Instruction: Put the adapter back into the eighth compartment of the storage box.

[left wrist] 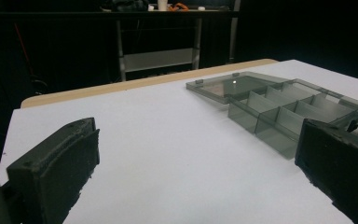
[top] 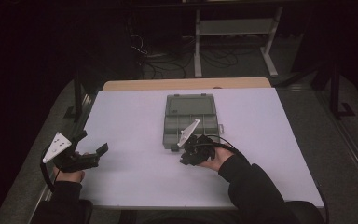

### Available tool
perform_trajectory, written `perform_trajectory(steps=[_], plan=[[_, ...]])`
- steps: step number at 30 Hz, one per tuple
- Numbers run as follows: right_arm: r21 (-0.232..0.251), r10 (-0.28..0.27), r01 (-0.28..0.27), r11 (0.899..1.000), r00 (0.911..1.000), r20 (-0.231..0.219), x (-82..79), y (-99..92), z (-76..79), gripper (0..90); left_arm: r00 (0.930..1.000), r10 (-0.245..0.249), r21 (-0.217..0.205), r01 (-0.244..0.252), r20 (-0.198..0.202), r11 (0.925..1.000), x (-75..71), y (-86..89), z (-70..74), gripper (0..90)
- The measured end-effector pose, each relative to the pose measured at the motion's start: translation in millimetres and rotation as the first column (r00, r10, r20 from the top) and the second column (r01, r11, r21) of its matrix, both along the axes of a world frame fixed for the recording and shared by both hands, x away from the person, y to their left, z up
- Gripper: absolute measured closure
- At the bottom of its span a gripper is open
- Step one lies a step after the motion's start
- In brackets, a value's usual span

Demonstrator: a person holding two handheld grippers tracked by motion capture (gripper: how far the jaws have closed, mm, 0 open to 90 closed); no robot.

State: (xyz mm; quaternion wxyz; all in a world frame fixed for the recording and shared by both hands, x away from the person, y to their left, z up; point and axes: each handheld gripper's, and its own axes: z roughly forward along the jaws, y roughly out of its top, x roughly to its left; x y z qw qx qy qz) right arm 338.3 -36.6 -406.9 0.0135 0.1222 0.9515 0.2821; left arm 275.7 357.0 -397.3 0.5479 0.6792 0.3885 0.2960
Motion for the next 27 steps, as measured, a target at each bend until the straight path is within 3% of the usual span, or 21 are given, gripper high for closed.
perform_trajectory(steps=[11, 27], plan=[[0.007, -0.015, 0.014, 1.000, 0.9998, 0.012, -0.2, -5.3, 4.2, 74.8, 1.0000, 0.004, -0.001, -0.004, -0.001, 1.0000, -0.5, 0.2, 0.0, 0.0], [0.044, -0.061, 0.059, 0.997, 0.9972, 0.043, 2.5, -29.8, 20.0, 74.8, 1.0000, 0.008, -0.003, -0.008, -0.004, 1.0000, -0.3, 0.4, -0.3, 0.0]])
